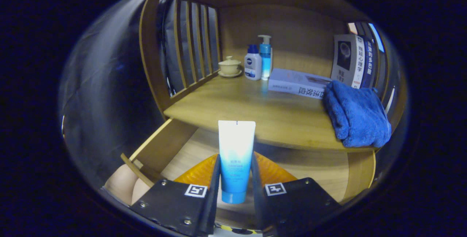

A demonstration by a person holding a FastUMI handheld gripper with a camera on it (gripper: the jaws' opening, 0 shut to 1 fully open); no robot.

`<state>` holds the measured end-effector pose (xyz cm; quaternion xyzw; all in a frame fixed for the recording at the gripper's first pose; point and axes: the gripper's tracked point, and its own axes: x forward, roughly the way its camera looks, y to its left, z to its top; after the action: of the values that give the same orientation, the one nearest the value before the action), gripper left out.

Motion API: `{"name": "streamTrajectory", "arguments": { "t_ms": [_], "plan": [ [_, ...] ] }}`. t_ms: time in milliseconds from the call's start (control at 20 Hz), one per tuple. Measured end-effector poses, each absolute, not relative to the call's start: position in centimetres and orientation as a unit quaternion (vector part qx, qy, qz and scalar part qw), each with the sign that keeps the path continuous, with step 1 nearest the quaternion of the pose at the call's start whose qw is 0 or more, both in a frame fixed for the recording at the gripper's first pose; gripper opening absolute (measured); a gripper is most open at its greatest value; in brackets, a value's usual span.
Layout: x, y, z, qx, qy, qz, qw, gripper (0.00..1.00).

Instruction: Pull open the drawer, take out the items inside it, and place them on the countertop above the cabinet.

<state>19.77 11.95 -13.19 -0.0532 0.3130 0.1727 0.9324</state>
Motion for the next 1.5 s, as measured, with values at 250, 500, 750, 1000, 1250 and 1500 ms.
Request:
{"name": "streamTrajectory", "arguments": {
  "t_ms": [250,500,750,1000,1250,1500],
  "plan": [
    [23.5,11.4,-11.5,-0.03,0.282,0.138,0.949,0.43],
    [26.7,10.5,-11.1,-0.028,0.264,0.095,0.96,0.43],
    [28.9,10.3,-11.7,-0.026,0.258,0.069,0.963,0.43],
    [30.2,9.8,-13.6,-0.051,0.265,0.047,0.962,0.43],
    [31.7,9.6,-14.1,-0.035,0.248,0.027,0.968,0.44],
    [33.1,9.3,-14.1,-0.027,0.223,0.009,0.975,0.43]
  ]
}}
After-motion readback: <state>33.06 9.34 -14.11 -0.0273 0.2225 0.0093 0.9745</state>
